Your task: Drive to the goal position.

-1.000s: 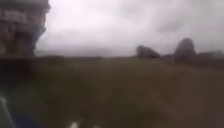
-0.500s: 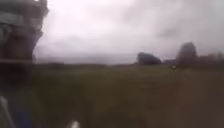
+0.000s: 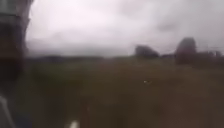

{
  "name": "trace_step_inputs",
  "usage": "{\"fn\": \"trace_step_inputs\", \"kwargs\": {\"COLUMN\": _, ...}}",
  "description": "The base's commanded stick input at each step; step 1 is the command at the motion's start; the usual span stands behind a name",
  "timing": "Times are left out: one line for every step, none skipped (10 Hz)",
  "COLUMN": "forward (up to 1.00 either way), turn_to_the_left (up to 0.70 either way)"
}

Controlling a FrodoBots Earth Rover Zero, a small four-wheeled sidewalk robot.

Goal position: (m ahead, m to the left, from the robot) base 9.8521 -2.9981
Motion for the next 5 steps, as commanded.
{"fn": "trace_step_inputs", "kwargs": {"forward": 0.70, "turn_to_the_left": 0.00}}
{"fn": "trace_step_inputs", "kwargs": {"forward": 0.70, "turn_to_the_left": 0.00}}
{"fn": "trace_step_inputs", "kwargs": {"forward": 0.70, "turn_to_the_left": 0.00}}
{"fn": "trace_step_inputs", "kwargs": {"forward": 0.70, "turn_to_the_left": 0.00}}
{"fn": "trace_step_inputs", "kwargs": {"forward": 0.70, "turn_to_the_left": 0.00}}
